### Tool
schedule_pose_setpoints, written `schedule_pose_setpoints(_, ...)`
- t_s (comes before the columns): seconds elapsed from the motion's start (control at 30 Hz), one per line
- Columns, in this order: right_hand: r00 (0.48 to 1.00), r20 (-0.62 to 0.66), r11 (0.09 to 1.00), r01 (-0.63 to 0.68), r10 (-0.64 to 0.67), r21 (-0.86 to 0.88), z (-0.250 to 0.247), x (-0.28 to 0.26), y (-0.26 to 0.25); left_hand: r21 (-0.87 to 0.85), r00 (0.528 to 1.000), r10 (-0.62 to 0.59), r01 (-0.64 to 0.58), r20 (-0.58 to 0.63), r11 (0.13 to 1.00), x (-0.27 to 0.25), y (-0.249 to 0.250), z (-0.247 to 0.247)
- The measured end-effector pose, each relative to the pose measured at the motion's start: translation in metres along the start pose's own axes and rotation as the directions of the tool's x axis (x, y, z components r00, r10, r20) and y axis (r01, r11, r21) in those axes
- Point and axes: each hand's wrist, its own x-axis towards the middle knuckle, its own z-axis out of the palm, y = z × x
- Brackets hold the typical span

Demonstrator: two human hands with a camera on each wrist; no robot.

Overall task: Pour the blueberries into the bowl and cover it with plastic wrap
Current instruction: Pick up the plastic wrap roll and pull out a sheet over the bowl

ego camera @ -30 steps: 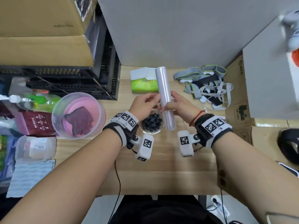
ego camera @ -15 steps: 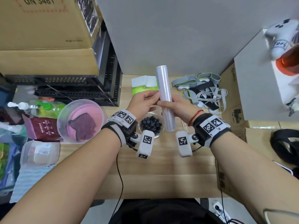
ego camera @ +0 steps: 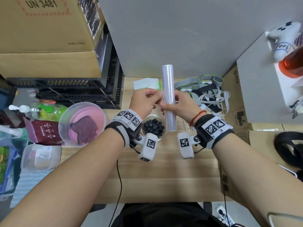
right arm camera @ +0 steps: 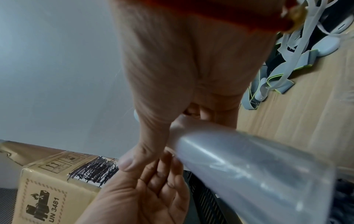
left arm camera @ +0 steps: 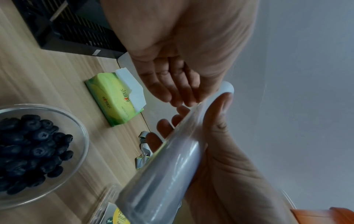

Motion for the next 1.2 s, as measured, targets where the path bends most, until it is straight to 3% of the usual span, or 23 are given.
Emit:
schedule_pose_setpoints(0.17,0.998,0.002,0.993,-0.061,0.061,0.101,-0.001,-0.001,-0.001,-0.029,0.998,-0.059,0.058,-0.017,0.998,0.004,0.002,-0.004)
schedule_pose_setpoints(0.3,0.997,-0.015,0.994,-0.076,0.078,0.078,-0.005,0.0,0.002,-0.083,0.994,-0.105,0.103,-0.019,0.991,0.005,0.003,-0.01)
schedule_pose_setpoints(0.47,0.999,-0.012,0.999,-0.038,0.038,-0.01,-0.003,0.001,-0.002,-0.017,0.996,-0.044,0.045,0.079,0.999,0.001,0.005,-0.007)
schedule_pose_setpoints(0.63,1.0,-0.028,0.999,-0.013,0.013,-0.033,-0.003,0.002,-0.002,0.0,0.999,-0.009,0.009,0.045,1.0,0.002,0.006,-0.003)
schedule_pose_setpoints(0.87,0.999,-0.035,0.999,-0.023,0.022,-0.045,-0.006,0.005,0.004,-0.077,0.996,-0.094,0.095,0.009,0.993,0.003,0.008,-0.003)
schedule_pose_setpoints(1.0,1.0,-0.024,0.996,0.011,-0.013,-0.093,-0.008,0.005,0.004,-0.049,0.998,-0.025,0.028,0.064,0.998,-0.001,0.009,-0.003)
schedule_pose_setpoints(1.2,0.999,-0.031,0.997,0.009,-0.012,-0.082,-0.006,0.007,0.003,0.014,1.0,0.019,-0.019,0.004,1.0,0.0,0.009,0.003)
